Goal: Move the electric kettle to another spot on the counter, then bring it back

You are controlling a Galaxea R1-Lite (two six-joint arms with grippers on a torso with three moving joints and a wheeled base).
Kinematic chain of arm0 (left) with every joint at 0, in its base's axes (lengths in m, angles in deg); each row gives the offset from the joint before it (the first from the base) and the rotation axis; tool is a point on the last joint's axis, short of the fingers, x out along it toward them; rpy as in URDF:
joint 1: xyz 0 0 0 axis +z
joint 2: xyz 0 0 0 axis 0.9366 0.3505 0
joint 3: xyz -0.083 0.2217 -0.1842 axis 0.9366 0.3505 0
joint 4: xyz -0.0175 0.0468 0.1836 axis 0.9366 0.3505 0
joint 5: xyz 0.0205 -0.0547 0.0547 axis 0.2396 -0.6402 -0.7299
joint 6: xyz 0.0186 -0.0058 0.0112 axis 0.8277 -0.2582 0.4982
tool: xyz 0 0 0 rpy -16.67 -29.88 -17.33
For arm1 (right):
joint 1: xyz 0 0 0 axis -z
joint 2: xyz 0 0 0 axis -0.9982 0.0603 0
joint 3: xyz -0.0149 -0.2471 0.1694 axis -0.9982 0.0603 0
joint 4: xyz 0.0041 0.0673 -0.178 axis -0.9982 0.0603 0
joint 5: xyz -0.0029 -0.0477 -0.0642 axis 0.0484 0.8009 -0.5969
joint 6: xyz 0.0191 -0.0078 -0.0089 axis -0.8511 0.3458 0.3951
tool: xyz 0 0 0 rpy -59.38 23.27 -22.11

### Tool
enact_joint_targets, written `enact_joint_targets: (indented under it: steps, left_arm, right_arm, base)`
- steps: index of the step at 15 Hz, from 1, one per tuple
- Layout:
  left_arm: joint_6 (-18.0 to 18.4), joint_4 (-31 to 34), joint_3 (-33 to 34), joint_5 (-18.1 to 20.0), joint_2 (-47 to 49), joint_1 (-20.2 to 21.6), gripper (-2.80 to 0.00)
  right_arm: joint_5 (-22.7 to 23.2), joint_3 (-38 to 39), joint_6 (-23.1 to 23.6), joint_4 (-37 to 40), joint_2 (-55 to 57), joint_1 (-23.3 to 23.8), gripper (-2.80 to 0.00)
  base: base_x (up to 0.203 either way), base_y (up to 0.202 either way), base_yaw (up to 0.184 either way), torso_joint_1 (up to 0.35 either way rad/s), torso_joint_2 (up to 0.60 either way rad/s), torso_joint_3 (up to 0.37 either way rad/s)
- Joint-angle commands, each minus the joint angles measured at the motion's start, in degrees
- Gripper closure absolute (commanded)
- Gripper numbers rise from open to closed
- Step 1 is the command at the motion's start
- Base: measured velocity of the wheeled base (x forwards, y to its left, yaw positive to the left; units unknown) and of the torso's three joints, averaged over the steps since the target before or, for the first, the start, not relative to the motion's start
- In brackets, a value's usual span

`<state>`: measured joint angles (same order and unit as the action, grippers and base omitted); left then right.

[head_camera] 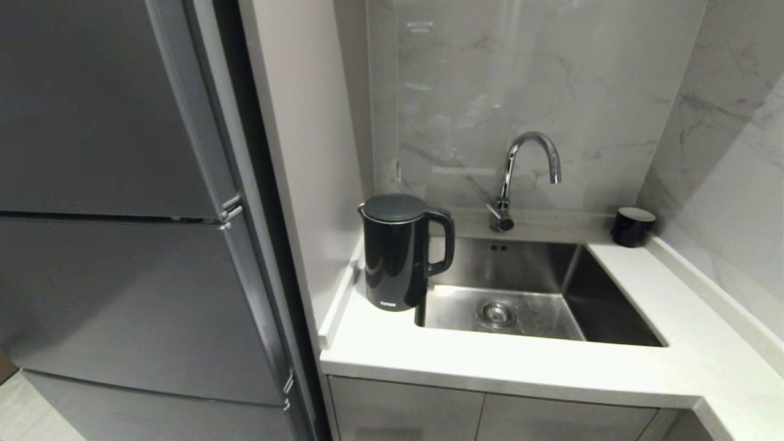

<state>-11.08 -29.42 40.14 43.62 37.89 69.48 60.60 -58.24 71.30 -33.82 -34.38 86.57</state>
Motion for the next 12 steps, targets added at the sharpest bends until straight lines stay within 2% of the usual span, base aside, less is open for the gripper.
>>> enact_joint_targets:
  steps: [1, 8, 12]
  left_arm:
    - [0.00, 0.02, 0.05, -0.06, 0.02, 0.00, 0.00]
    - [-0.14, 0.00, 0.05, -0.09, 0.00, 0.00, 0.00]
    - [-0.10, 0.00, 0.05, -0.14, 0.09, 0.00, 0.00]
  right_arm:
    - [-0.01, 0.00, 0.02, -0.03, 0.00, 0.04, 0.00]
    - [0.06, 0.00, 0.02, -0.03, 0.08, -0.03, 0.00]
    - [0.03, 0.00, 0.02, -0.03, 0.00, 0.01, 0.00]
  base:
    - [0.000, 0.000, 0.000, -0.121, 0.34, 0.210]
    - [0.000, 0.000, 0.000, -0.129, 0.36, 0.229]
    - [0.000, 0.000, 0.000, -0.160, 0.51, 0.338]
